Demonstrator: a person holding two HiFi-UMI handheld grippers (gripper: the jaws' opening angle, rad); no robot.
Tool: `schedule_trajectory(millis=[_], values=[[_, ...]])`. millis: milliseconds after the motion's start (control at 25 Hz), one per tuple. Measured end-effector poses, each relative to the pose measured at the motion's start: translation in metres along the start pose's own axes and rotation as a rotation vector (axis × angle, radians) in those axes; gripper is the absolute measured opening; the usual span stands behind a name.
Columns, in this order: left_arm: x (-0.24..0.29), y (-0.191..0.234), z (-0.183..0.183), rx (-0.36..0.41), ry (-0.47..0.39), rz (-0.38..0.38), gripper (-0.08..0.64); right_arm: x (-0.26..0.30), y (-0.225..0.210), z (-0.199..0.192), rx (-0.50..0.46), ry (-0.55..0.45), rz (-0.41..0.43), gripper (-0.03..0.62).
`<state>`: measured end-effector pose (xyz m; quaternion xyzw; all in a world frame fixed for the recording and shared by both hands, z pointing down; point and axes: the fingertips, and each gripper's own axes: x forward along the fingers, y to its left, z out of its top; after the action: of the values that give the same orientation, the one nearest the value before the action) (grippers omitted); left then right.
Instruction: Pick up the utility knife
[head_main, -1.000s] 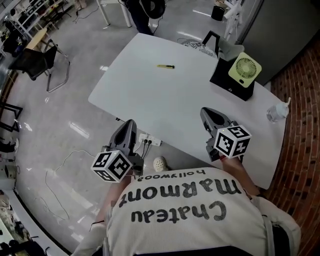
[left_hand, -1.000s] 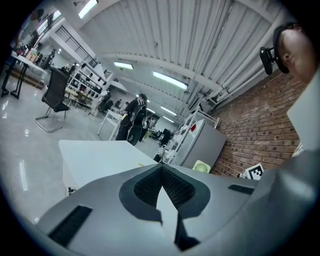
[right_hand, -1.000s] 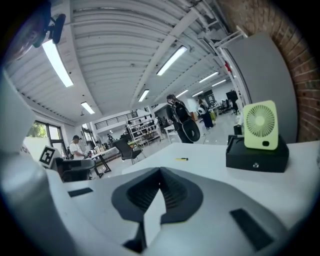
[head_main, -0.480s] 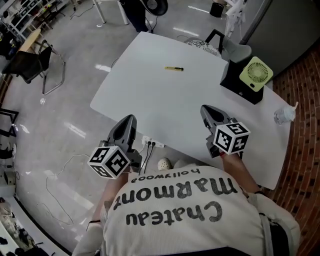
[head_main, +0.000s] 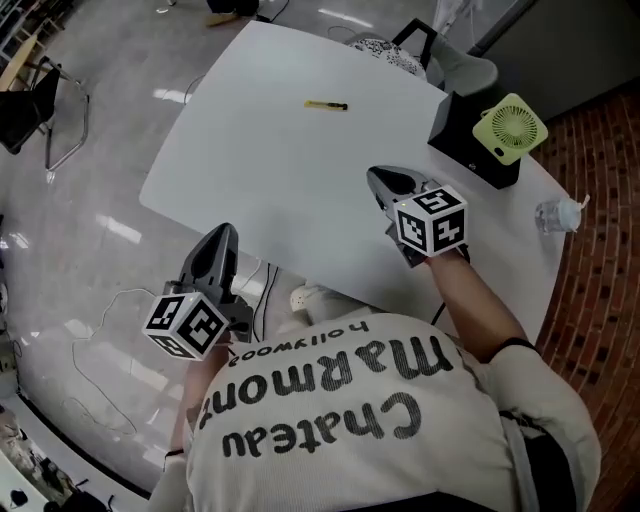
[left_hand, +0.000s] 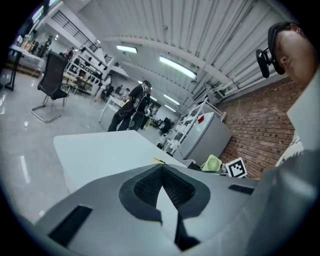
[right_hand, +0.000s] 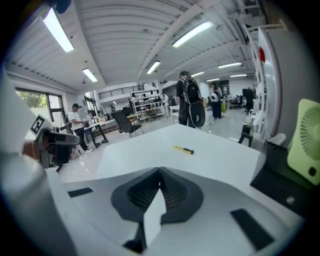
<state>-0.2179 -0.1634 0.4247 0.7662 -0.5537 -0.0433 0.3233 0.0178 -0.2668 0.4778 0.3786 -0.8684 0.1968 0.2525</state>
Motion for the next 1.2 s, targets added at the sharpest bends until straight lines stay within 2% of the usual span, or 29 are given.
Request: schedule_trajectory(millis=[200,560,880,1200], values=[[0.019,0.016,-0.012,-0.035,0.016,0.042,0.000,0.044,-0.024,0.010,-0.094,0.066,0.026,0.047],[0.038,0.038,-0.023,-0.080,0.023,0.057,0.000,0.109,-0.036,0.036,-0.255,0.132,0.071,0.110],[0.044,0.053,-0.022,-0.081,0.031,0.084,0.000,0.146,-0.044,0.046,-0.408,0.214,0.084,0.129],[0.048,0.068,-0.025,-0.084,0.053,0.122,0.000,0.178,-0.060,0.042,-0.487,0.286,0.075,0.157]])
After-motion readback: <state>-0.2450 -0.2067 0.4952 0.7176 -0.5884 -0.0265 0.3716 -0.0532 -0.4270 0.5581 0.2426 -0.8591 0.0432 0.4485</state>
